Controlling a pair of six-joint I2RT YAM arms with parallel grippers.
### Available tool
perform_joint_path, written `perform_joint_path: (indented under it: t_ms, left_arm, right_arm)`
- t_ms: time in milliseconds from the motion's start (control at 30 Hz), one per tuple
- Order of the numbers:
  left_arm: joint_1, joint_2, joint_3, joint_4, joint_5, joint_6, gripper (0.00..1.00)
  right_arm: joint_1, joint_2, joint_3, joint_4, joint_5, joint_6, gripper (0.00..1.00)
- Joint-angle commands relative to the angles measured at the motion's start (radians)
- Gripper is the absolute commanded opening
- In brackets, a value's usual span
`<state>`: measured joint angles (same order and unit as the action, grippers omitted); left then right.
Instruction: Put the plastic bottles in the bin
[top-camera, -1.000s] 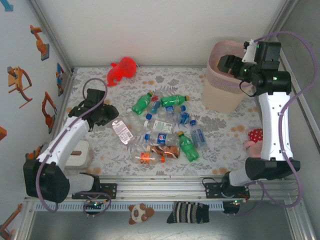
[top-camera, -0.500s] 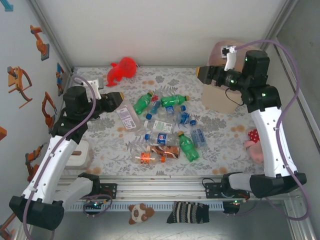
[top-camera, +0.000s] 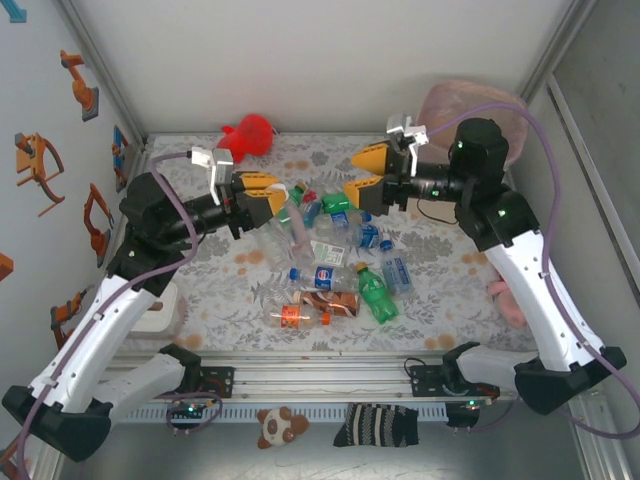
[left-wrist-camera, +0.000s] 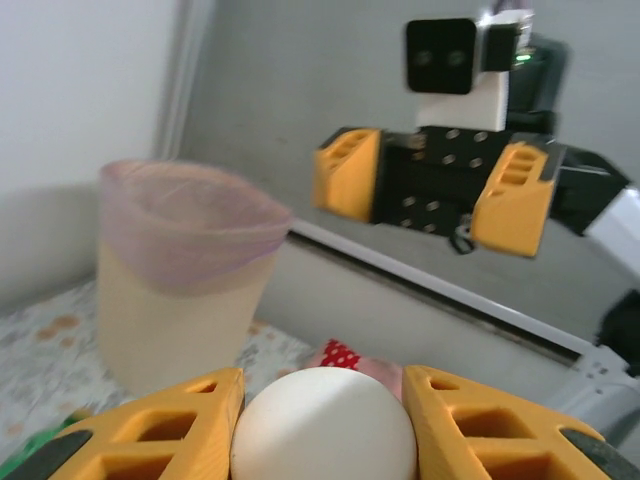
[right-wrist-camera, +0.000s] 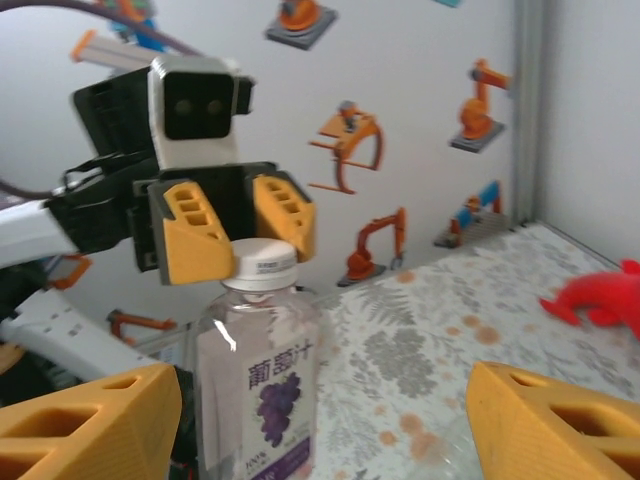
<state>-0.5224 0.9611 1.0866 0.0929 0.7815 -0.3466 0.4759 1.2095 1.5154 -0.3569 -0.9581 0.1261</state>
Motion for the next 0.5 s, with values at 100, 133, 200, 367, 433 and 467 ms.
perform_joint_path:
  t_ms: [100, 133, 200, 367, 433, 467]
  left_arm:
    - [-0.063, 0.017, 0.072, 0.200, 0.116, 0.018, 0.16]
    - [-0.069, 0.020, 0.079, 0.207, 0.121, 0.018, 0.16]
    - [-0.084, 0.028, 0.097, 0.225, 0.133, 0.015, 0.15]
    - [-0.110, 0.039, 0.120, 0.258, 0.151, 0.011, 0.15]
    - [-0.116, 0.042, 0.125, 0.265, 0.152, 0.011, 0.15]
    - [-0.118, 0.043, 0.128, 0.267, 0.153, 0.012, 0.15]
  right_arm:
    - [0.121, -0.011, -0.016, 0.062, -0.058, -0.089, 0.82]
    - [0.137, -0.009, -0.017, 0.065, -0.056, -0.091, 0.84]
    - [0.171, 0.000, -0.016, 0.069, -0.049, -0.091, 0.86]
    - [0.240, 0.024, -0.021, 0.067, -0.044, -0.105, 0.91]
    - [0.256, 0.032, -0.023, 0.063, -0.050, -0.107, 0.92]
    - [0.263, 0.038, -0.026, 0.063, -0.052, -0.107, 0.92]
